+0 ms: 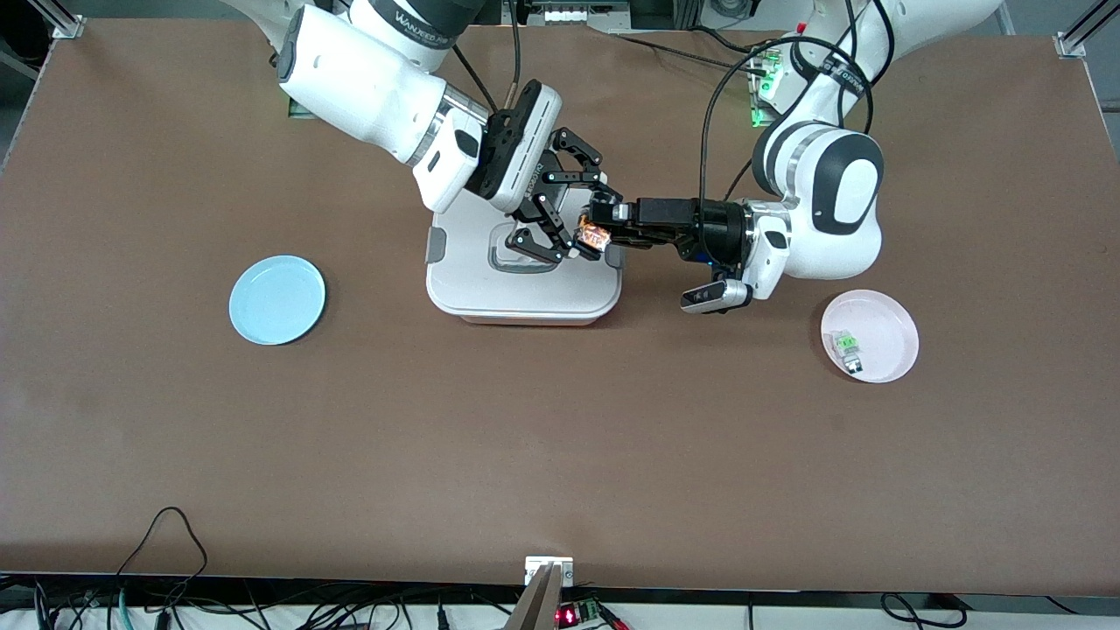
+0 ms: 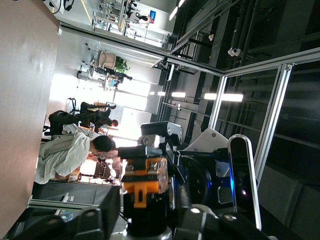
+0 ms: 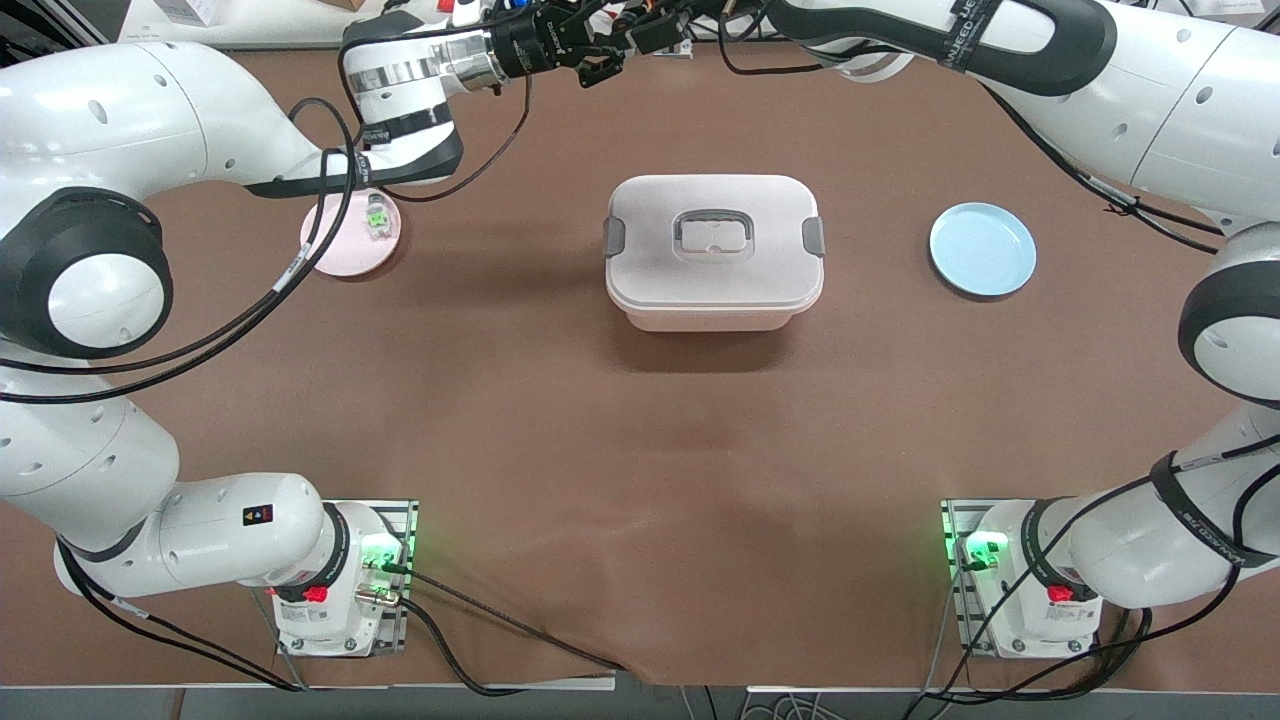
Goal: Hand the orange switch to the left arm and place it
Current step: 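Grasp the switch with the left gripper and open the right gripper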
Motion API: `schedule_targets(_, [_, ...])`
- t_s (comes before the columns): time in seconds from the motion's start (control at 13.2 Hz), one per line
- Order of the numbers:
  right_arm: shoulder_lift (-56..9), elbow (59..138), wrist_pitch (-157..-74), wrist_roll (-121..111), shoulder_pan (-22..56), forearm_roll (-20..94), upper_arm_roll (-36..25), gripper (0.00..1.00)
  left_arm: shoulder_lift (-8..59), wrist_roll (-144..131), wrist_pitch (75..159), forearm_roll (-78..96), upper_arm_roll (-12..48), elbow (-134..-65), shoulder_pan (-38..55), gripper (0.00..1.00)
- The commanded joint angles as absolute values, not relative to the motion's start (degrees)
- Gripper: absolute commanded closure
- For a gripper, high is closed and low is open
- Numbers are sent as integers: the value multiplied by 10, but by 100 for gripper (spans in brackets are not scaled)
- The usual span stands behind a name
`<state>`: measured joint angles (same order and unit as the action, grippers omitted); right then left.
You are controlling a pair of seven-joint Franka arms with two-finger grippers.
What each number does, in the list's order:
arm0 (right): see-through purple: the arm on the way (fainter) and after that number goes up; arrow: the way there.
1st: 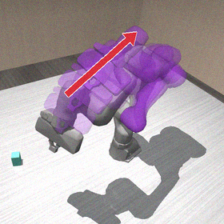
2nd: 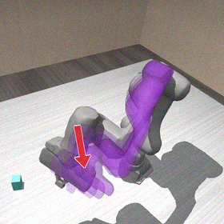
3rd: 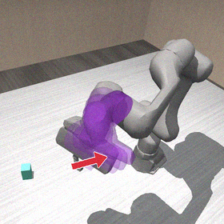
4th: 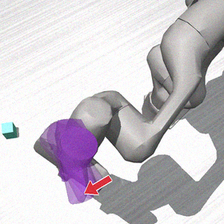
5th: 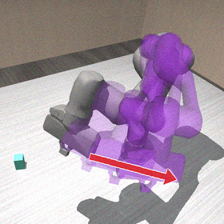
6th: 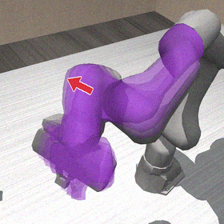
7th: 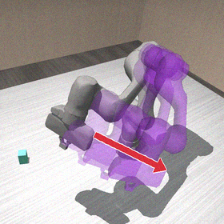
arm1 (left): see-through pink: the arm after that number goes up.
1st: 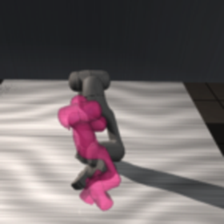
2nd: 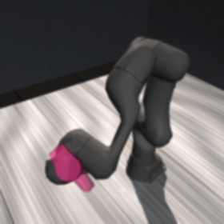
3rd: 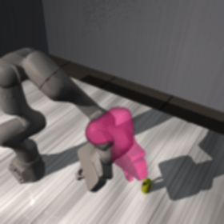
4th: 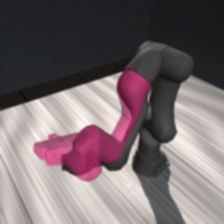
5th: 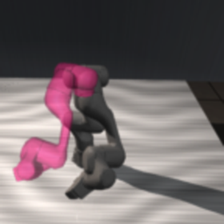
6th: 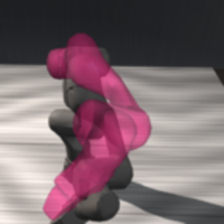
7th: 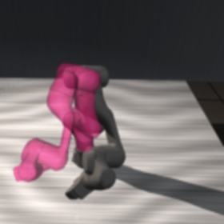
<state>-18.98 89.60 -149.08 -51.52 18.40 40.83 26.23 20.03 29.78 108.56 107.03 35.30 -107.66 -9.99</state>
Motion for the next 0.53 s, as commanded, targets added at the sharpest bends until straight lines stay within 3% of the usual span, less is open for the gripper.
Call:
schedule_targets(0.0, [-182, 908, -1508, -512, 185, 424, 266, 55, 181, 320, 1080, 1084, 361, -1098, -119, 100])
schedule_targets(0.08, [-182, 913, -1508, -511, 185, 424, 266, 46, 184, 321, 1075, 1082, 361, -1097, -120, 100])
schedule_targets(0.3, [-181, 913, -1509, -487, 191, 423, 270, 0, 185, 323, 1065, 1081, 361, -1097, -122, 100])
schedule_targets(0.46, [-179, 912, -1510, -461, 192, 423, 270, 0, 185, 323, 1065, 1081, 360, -1097, -123, 100])
